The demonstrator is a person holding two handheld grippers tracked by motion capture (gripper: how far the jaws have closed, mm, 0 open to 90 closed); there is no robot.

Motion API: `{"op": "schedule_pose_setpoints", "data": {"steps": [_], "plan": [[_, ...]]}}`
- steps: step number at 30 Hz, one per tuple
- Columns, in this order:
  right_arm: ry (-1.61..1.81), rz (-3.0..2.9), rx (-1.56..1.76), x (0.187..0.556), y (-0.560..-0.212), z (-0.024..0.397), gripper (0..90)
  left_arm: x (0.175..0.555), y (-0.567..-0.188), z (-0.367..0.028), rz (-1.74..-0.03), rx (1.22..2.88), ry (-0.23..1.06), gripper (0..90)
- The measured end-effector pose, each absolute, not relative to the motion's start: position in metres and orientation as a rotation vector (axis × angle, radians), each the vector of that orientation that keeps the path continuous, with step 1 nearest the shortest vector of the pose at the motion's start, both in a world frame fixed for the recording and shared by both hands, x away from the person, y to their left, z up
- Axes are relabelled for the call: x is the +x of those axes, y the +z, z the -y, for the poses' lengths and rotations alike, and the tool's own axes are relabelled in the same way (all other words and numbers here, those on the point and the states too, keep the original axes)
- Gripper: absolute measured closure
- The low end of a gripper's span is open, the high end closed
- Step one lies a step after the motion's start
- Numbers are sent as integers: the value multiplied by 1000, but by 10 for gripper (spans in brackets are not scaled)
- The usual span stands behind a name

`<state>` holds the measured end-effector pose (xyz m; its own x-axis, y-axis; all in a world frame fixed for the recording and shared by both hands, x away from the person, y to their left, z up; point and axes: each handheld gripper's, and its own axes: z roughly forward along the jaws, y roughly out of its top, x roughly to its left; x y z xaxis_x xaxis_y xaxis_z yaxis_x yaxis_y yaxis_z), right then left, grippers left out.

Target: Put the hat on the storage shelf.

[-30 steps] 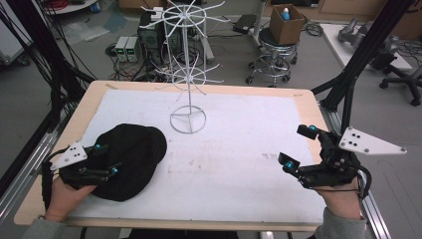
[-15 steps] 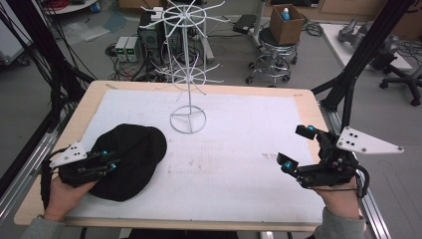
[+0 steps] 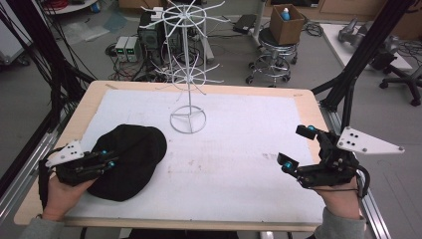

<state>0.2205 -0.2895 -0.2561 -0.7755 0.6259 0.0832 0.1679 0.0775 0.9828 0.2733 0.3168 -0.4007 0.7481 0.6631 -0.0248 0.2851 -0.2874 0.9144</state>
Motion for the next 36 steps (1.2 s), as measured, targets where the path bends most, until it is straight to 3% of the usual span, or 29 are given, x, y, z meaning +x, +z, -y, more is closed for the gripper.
{"op": "schedule_pose_setpoints", "data": {"steps": [9, 36], "plan": [[1735, -2018, 796, 222, -258, 288, 7, 273, -391, -323, -739, 1814, 381, 701], [1729, -2030, 786, 225, -259, 286, 7, 262, -353, -329, -724, 1731, 398, 703]]}}
